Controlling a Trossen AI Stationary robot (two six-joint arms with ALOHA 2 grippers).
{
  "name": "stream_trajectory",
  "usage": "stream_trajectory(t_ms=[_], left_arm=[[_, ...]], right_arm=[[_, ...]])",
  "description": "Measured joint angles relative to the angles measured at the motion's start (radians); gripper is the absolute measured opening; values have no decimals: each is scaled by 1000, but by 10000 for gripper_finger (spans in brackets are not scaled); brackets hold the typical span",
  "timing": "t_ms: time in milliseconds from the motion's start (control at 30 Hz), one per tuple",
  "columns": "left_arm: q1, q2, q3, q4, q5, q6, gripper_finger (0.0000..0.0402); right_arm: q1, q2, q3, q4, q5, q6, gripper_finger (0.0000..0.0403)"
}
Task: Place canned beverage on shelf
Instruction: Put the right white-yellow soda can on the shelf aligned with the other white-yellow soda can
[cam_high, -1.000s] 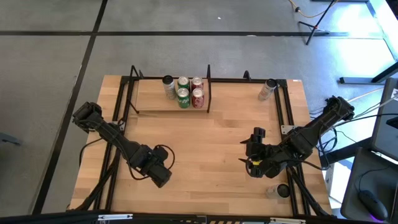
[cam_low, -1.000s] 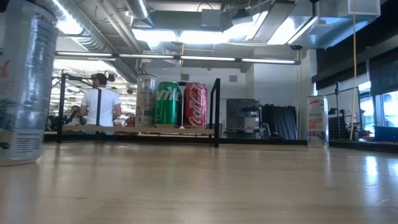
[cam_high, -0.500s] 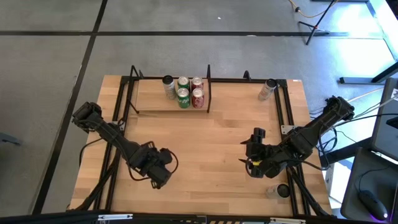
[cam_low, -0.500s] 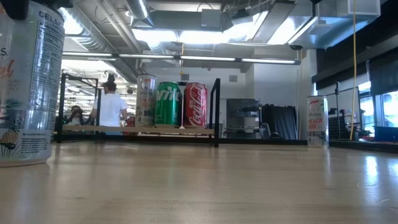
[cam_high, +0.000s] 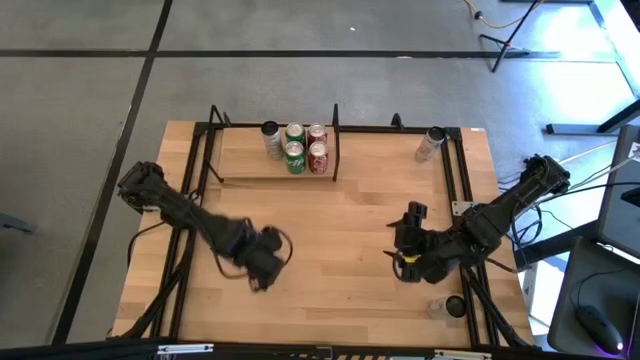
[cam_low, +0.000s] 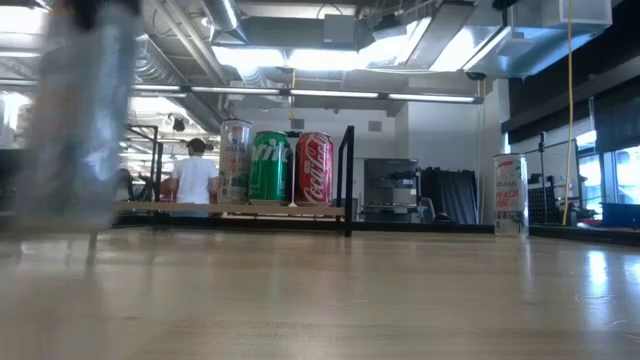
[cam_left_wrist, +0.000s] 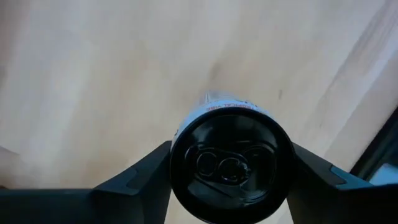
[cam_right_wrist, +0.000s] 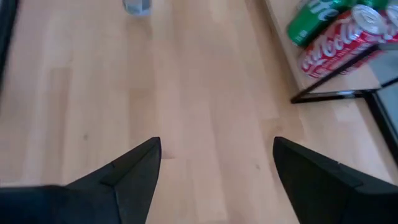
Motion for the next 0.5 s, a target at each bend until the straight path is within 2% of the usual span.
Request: stream_trajectory(t_ms=[200, 400, 500], left_arm=[[198, -56, 131, -142, -37, 117, 220], [486, -71, 224, -240, -94, 372, 221], [626, -70, 229, -205, -86, 494, 221]], right_arm=[[-164, -40, 1, -26, -11, -129, 298], [-403, -86, 1, -25, -95, -265, 298], [-518, -93, 1, -25, -137, -301, 298]])
